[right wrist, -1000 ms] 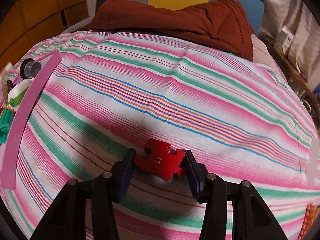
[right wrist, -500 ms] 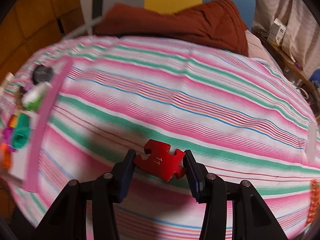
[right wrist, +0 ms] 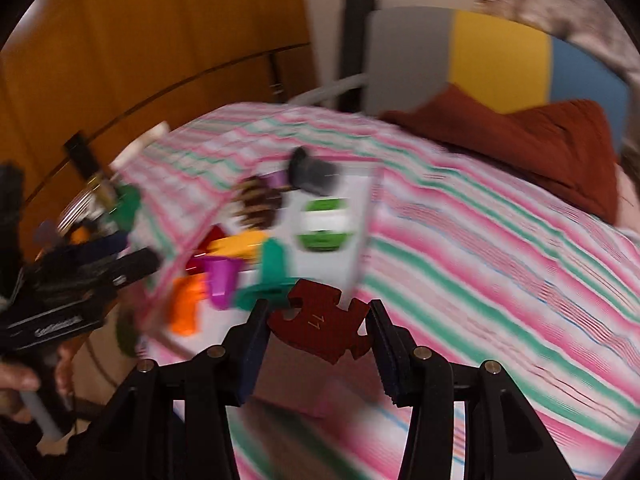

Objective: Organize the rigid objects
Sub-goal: 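Carry the red block into the tray and open the right tool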

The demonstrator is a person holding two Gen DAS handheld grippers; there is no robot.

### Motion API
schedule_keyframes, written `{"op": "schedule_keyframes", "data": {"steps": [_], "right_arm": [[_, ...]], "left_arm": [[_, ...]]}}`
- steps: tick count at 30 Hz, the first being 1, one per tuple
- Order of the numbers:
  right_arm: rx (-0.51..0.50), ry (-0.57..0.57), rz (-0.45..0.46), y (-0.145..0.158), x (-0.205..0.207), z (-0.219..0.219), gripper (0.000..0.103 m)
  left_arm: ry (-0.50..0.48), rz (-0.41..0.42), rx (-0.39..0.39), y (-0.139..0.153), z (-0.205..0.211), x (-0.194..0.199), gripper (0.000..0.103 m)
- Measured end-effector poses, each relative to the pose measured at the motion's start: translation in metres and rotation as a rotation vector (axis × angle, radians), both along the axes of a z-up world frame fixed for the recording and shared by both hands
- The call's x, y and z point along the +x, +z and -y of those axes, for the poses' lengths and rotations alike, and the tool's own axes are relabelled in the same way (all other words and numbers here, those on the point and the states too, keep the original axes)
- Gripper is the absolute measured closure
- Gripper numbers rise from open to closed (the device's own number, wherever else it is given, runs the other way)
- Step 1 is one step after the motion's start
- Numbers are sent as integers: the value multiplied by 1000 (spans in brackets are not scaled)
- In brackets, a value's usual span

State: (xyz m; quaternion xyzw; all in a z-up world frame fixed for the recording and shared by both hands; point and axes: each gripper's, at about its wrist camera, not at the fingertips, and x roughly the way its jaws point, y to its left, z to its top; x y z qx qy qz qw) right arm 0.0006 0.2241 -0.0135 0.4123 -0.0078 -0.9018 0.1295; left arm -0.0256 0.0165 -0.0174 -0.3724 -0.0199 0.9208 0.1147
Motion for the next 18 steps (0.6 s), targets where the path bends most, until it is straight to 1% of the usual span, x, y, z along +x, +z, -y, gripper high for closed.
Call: {"op": "schedule_keyframes", "data": {"steps": [3, 4, 7, 10, 14, 18], "right_arm": [[22, 64, 18, -11, -5, 29, 54], [31, 87, 41, -17, -10, 37, 54], [75, 105, 75, -36, -17, 50, 54], [128, 85, 115, -55, -21, 54, 54], [131, 64, 132, -66, -23, 52, 53], [125, 45, 115, -68, -21, 52, 50]], "left_arm": [[24, -5, 0, 3, 6, 0, 26], [38, -7, -5, 4, 8, 1, 26], [67, -19, -39, 6, 10, 1, 26], [75, -25, -53, 6, 10, 2, 26], [69, -20, -53, 5, 8, 2, 26], [76, -11, -51, 5, 7, 2, 26]]}}
